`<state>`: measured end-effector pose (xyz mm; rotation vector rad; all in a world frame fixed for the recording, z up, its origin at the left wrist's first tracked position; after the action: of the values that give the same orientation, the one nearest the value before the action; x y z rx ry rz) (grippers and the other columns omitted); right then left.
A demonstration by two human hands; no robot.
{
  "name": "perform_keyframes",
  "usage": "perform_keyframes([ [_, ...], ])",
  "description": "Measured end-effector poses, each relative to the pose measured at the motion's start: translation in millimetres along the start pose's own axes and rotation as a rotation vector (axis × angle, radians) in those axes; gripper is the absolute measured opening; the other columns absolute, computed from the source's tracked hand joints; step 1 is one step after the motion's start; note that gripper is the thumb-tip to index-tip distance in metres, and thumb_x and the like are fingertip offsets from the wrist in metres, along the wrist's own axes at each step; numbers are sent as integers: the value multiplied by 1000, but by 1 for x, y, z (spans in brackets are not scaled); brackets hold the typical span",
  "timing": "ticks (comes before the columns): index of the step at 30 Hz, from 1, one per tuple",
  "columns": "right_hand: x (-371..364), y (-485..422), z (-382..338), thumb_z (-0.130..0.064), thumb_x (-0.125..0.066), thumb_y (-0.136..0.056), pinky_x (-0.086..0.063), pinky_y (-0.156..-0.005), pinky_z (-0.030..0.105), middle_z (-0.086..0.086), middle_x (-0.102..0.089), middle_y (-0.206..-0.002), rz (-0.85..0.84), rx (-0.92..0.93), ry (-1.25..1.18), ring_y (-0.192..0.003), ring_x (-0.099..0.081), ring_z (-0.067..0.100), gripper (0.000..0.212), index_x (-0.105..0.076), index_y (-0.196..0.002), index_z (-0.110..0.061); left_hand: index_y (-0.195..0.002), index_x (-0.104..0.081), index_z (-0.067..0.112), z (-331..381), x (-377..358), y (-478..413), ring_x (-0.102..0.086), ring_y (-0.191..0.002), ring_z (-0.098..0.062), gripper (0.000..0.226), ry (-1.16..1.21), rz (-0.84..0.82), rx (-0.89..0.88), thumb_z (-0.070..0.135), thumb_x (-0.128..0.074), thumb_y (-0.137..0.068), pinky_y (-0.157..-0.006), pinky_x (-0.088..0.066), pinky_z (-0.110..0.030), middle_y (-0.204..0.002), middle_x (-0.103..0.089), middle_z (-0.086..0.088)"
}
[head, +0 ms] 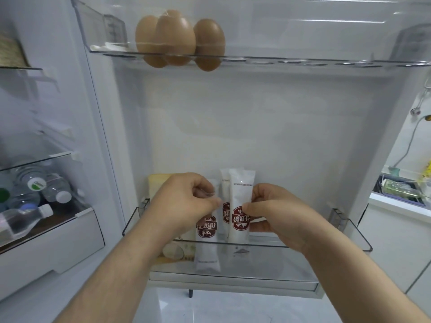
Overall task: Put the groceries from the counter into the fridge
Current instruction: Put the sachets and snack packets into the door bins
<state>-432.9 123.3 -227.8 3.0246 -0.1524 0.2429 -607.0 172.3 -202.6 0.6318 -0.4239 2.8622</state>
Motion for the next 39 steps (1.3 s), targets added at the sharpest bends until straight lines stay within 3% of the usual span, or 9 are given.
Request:
perform_keyframes([
  [2, -1, -4, 7, 4, -55, -93, -60, -81, 43, 15, -73, -93, -12, -59, 51, -87, -72, 28, 10, -61, -94, -4, -72, -66, 18, -8, 13, -1, -62, -49, -21, 16, -18, 80, 1, 13, -80, -78, -48, -47, -31, -55, -64, 0],
  [6, -9, -10, 15, 4, -50, -96, -60, -82, 42, 16, -73, -100, -74, -141, 124, -89, -71, 29, 15, -61, -100, -6, -68, -65, 22, -13, 20, 0, -60, -52, -9, 17, -181, 97, -13, 19, -78, -78, -55, -49, -27, -55, -64, 8],
  [9, -15, -12, 15, 4, -44, -97, -61, -76, 41, 12, -73, -98, -105, -166, 157, -82, -70, 23, 22, -61, -106, -9, -70, -64, 23, -15, 14, 3, -64, -63, -16, 16, -220, 60, -12, 20, -78, -77, -58, -50, -29, -63, -66, 6],
  [12, -19, -12, 15, 0, -48, -95, -58, -86, 49, 11, -72, -109, -134, -176, 205, -92, -69, 25, 27, -62, -114, -13, -70, -64, 22, -18, 12, 4, -65, -63, -19, 17, -201, 34, -4, 17, -78, -76, -56, -48, -30, -63, -67, 3],
  [17, -27, -8, 15, -4, -56, -96, -57, -67, 30, 1, -72, -102, -208, -166, 240, -82, -69, 15, 26, -61, -118, -16, -71, -64, 22, -21, 10, 4, -67, -62, -20, 17, -196, 9, 20, 17, -79, -77, -62, -54, -36, -62, -67, 3],
  [23, -30, -8, 14, -9, -64, -93, -60, -75, 37, 2, -70, -111, -241, -136, 288, -95, -68, 20, 29, -61, -120, -18, -71, -65, 24, -25, 10, 5, -69, -66, -20, 17, -168, 4, 36, 18, -80, -76, -71, -59, -47, -63, -67, 4],
  [27, -30, -10, 17, -6, -58, -96, -61, -77, 40, 3, -70, -115, -227, -133, 287, -105, -69, 24, 28, -60, -122, -17, -75, -65, 20, -31, 10, 5, -71, -67, -26, 16, -89, -39, 87, 10, -78, -78, -70, -60, -50, -63, -70, 0],
  [33, -32, -7, 17, 0, -50, -94, -57, -63, 31, 3, -72, -111, -217, -135, 291, -92, -68, 16, 35, -61, -119, -21, -83, -62, 8, -33, 8, 7, -70, -65, -22, 15, 37, -124, 150, 1, -76, -81, -58, -56, -33, -70, -71, -13],
  [39, -33, -7, 16, -7, -63, -91, -58, -64, 29, -3, -72, -106, -233, -94, 351, -90, -69, 14, 32, -63, -117, -25, -83, -62, 8, -34, 7, 6, -69, -63, -22, 14, 44, -131, 157, 3, -75, -82, -58, -56, -33, -68, -71, -11],
])
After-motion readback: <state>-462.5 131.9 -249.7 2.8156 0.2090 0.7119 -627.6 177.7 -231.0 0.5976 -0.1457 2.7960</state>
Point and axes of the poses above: each hand's wrist, its own y-axis away from the middle knuckle, its own x-axis out of the back of the hand, z = x × y, the point moved 8 cm from there along -y, towards the middle knuckle
